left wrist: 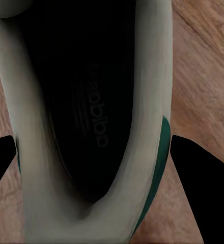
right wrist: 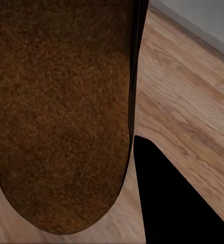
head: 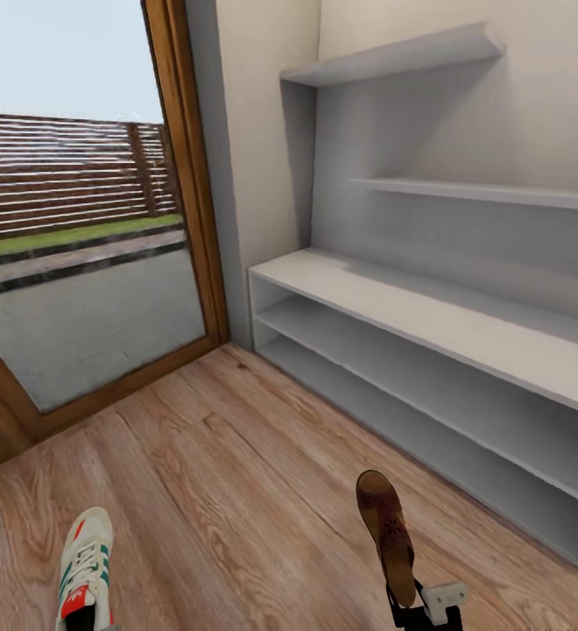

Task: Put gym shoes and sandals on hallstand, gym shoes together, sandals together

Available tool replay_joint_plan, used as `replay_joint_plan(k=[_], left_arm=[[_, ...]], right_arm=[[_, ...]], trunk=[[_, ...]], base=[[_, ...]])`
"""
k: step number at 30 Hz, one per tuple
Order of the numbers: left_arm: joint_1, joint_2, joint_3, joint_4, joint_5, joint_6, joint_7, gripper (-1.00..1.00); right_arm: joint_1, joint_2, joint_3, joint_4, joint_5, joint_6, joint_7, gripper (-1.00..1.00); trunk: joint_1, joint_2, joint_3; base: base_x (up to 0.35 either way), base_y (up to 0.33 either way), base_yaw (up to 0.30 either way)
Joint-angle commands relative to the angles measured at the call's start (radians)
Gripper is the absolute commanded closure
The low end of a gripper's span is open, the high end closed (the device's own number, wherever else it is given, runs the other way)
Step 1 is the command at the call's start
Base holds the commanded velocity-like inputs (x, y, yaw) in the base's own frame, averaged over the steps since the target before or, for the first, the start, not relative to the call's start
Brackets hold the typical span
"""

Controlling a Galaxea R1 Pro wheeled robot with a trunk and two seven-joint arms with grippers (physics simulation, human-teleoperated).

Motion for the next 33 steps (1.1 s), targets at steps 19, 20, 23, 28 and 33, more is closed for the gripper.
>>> replay_joint_plan(k=[19, 20, 23, 28, 33], left_arm=[[0.0, 0.001, -0.006, 0.001, 0.007, -0.004, 0.006, 1.0], [0.0, 0.001, -0.006, 0.001, 0.007, -0.004, 0.006, 1.0], [-0.001, 0.0, -0.007, 0.001, 0.006, -0.004, 0.006, 1.0], [-0.001, 0.0, -0.007, 0.001, 0.006, -0.004, 0.006, 1.0], [-0.001, 0.001, -0.008, 0.001, 0.007, -0.004, 0.006, 1.0]], right_arm=[[-0.001, 0.001, -0.008, 0.0, 0.005, -0.003, 0.007, 1.0], [-0.001, 0.001, -0.008, 0.0, 0.005, -0.003, 0.007, 1.0], [-0.001, 0.001, -0.008, 0.0, 0.005, -0.003, 0.007, 1.0], [-0.001, 0.001, -0.008, -0.001, 0.005, -0.003, 0.007, 1.0], [-0.001, 0.001, -0.008, -0.001, 0.005, -0.003, 0.007, 1.0]], trunk=[[0.0, 0.0, -0.001], [0.0, 0.0, -0.001], [0.0, 0.0, -0.001], [0.0, 0.0, -0.001], [0.0, 0.0, -0.001]], base=[[0.028, 0.158, -0.267], [0.0, 0.004, -0.267], [0.0, 0.001, -0.267], [0.0, 0.0, -0.267], [0.0, 0.002, -0.267]])
